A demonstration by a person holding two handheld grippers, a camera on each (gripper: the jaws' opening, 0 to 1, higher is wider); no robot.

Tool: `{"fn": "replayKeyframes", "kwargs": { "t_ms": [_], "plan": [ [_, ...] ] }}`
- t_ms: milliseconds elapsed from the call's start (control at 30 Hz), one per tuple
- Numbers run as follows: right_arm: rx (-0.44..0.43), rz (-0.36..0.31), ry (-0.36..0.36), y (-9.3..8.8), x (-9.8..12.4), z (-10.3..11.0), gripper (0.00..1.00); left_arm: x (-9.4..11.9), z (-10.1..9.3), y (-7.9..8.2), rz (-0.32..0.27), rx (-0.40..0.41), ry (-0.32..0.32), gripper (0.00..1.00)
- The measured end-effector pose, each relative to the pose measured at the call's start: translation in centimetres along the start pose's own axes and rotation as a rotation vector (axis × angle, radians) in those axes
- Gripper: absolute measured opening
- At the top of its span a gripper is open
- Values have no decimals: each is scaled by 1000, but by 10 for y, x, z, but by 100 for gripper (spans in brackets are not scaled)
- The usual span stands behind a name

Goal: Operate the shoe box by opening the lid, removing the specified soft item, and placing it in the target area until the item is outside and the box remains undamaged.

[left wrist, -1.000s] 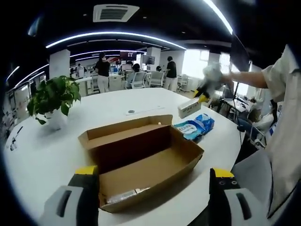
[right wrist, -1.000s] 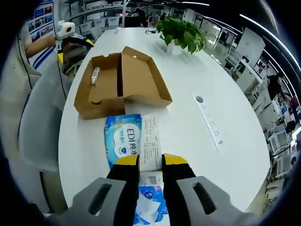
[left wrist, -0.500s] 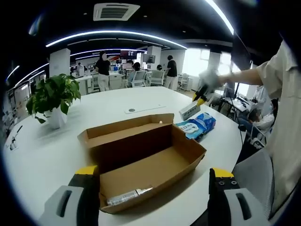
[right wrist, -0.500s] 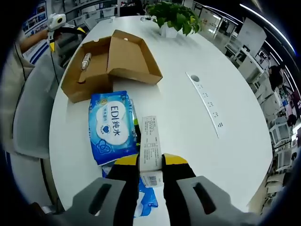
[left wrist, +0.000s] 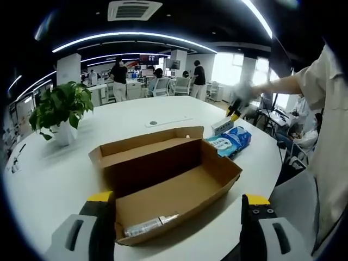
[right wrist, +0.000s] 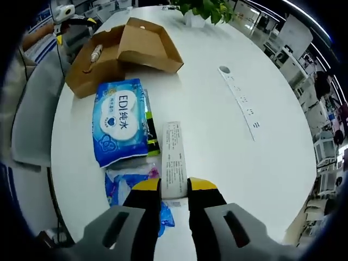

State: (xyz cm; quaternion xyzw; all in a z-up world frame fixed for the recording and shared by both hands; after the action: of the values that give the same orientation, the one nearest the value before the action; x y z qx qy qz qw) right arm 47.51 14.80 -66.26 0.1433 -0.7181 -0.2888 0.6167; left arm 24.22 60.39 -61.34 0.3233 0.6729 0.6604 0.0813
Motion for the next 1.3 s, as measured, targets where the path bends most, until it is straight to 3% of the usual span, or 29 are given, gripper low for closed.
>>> {"fn": "replayKeyframes", "kwargs": {
  "t_ms": [200,433,533,633,1000,1300],
  "plan": [
    [13,63,7,-14,0,-1,16,-2,-1,-1,17,-11,-13,98],
    [95,184,24,-36,0,-4,16,1,0,-3,27,-16,-8,98],
    [102,197,30,-39,-1,-4,16,3,1,-5,34,-15,-3,98],
    [163,238,39,-45,-2,-7,16,3,1,-6,39,-16,-2,98],
    [256,283,50,-58,-7,-16,16,3,1,-11,59,-18,3,98],
    [246,291,54,-59,-4,-16,16,5,0,-14,65,-19,4,98]
  ]
}}
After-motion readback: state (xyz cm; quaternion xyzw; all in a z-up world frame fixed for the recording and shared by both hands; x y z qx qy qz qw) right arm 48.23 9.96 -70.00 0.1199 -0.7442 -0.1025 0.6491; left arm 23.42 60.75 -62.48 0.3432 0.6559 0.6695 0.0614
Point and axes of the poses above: the point that each gripper's makers call its tool centre point, and the gripper's own axes: x roughly backward along the fingers, z roughly to its left, y roughly out of its top, the point moved 5 cm from there along x, roughly backward along the fingers, and after that the axes turned 15 degrees about -z, right-handed, at the moved point
